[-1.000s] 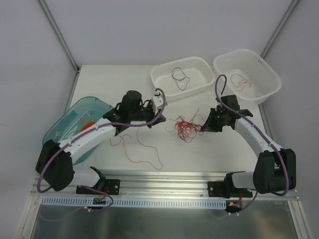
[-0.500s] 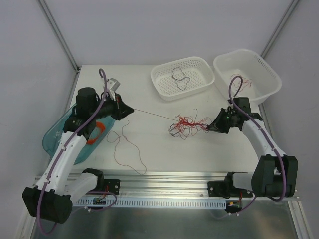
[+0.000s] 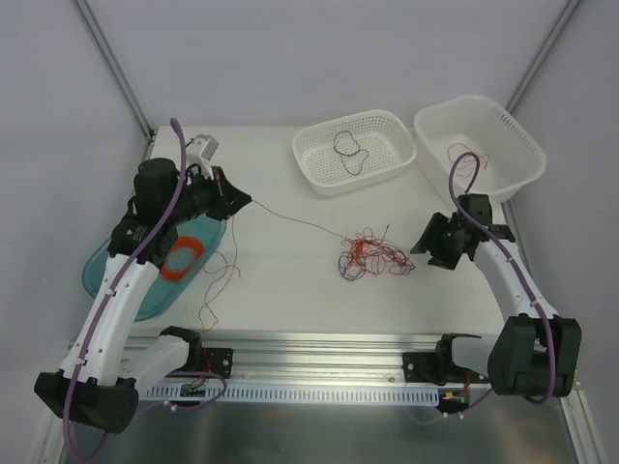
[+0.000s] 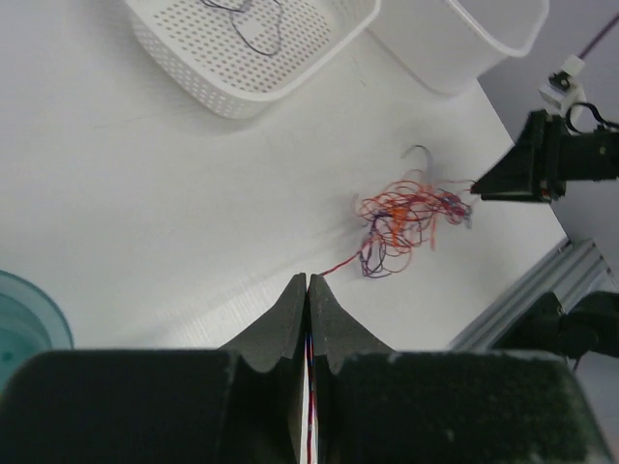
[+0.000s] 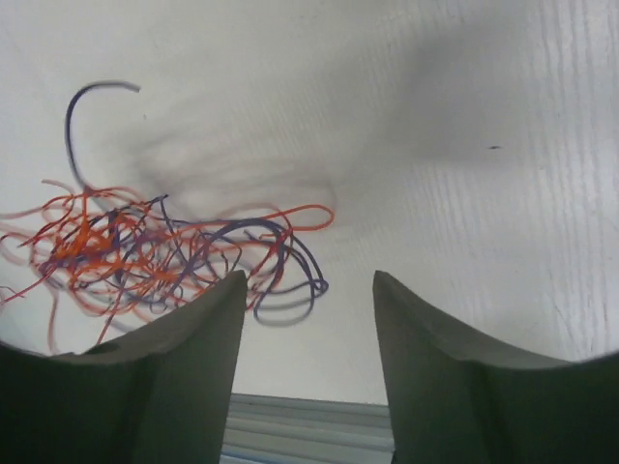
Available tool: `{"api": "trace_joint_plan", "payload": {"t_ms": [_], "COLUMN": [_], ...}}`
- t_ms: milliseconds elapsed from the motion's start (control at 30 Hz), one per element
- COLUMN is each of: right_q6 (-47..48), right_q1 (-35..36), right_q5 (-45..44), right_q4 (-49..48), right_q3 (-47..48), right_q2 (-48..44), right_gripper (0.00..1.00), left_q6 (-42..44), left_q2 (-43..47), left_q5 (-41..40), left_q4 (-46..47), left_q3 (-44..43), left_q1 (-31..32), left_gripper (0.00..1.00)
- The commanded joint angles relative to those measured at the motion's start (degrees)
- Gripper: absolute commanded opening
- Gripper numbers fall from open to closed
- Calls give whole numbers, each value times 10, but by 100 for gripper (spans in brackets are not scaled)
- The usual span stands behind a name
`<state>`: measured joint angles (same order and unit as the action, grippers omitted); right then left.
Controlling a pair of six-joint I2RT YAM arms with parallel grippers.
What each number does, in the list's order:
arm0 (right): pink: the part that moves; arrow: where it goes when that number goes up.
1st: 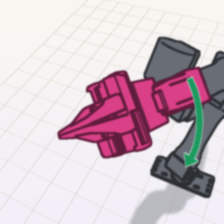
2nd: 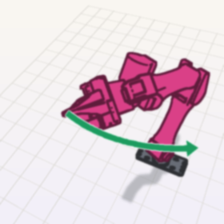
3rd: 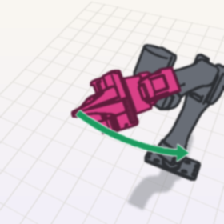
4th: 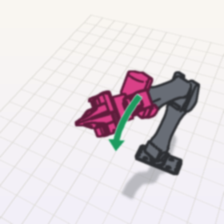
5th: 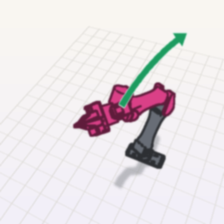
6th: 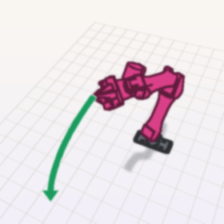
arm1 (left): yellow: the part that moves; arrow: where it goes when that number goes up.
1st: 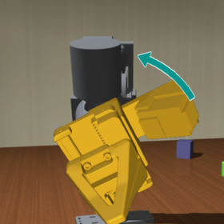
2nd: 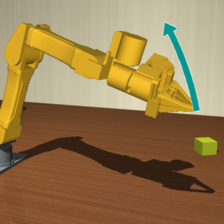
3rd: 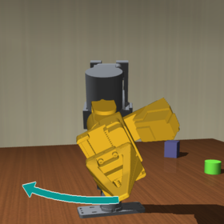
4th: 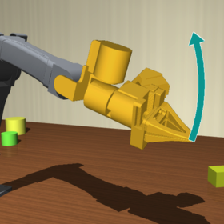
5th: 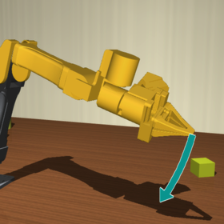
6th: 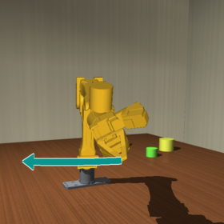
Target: Untangle the cables
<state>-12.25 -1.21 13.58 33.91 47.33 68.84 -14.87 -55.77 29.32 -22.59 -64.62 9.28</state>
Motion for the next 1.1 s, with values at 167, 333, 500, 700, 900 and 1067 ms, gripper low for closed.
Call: {"api": "trace_joint_plan", "payload": {"t_ms": [167, 333, 500, 700, 900, 1067], "right_q6": [81, 116, 166, 197, 207, 202], "right_q1": [125, 197, 253, 263, 271, 271], "right_q5": [-79, -49, -57, -52, -9, 11], "right_q4": [47, 35, 23, 5, -3, -17], "right_q3": [125, 183, 234, 286, 313, 292], "right_q2": [-20, 41, 131, 248, 332, 349], "right_gripper": [78, 79, 79, 79, 79, 59], "left_q6": [7, 22, 26, 32, 32, 31], "left_q2": [5, 14, 32, 51, 67, 79], "left_q5": [-17, -13, -8, -9, -25, -44], "left_q4": [61, 62, 62, 62, 62, 60], "left_q3": [70, 94, 107, 124, 140, 144], "left_q1": [101, 104, 103, 104, 104, 103], "left_gripper": [0, 0, 0, 0, 0, 0]}}
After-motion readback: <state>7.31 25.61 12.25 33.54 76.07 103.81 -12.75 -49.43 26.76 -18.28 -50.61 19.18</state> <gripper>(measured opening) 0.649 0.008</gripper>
